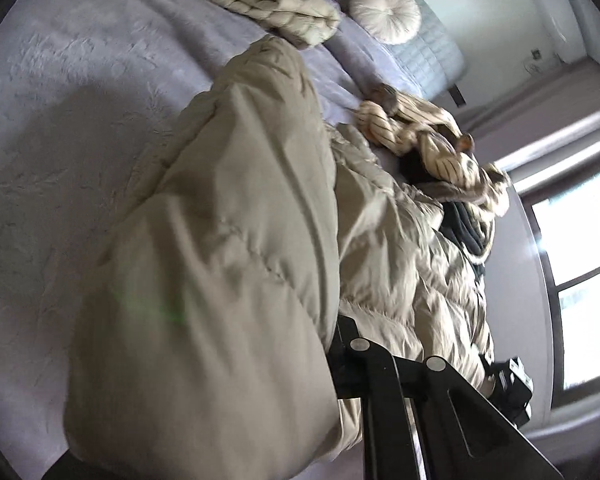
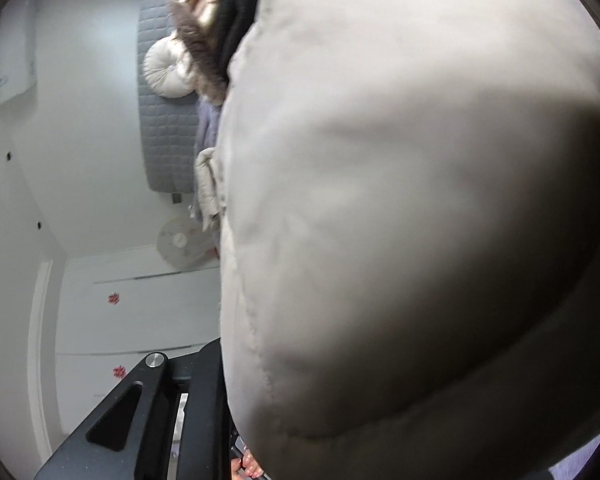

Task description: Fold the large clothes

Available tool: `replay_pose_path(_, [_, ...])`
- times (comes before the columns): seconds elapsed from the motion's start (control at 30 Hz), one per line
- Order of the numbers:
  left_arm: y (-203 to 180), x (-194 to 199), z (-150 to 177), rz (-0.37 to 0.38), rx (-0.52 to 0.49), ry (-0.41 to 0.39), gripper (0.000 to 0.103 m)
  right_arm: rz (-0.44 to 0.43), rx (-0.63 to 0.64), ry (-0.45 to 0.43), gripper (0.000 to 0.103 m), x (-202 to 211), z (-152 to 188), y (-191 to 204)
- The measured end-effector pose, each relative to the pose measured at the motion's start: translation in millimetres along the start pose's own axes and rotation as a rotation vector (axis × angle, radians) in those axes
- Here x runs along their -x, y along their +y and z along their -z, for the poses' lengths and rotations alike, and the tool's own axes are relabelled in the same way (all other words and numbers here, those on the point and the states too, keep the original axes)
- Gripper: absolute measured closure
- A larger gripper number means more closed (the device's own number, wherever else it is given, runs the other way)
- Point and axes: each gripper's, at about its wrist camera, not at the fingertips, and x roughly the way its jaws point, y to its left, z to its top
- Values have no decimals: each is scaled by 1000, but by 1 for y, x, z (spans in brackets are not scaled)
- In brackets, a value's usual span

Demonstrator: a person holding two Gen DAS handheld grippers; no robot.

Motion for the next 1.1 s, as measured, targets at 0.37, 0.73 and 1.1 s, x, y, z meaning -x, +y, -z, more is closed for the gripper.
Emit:
replay_pose_path(0.37, [2,76,64,53,-90,85,86,13,4,4,80,65,73,-12])
replay_pose_path(0.73, [31,133,165,-13,-86,217,86,112,-43,65,80,128,148,-57])
replay_pose_path(1.1, [45,160,228,-318,-1,244,56,422,32,218,36,148,139,-60])
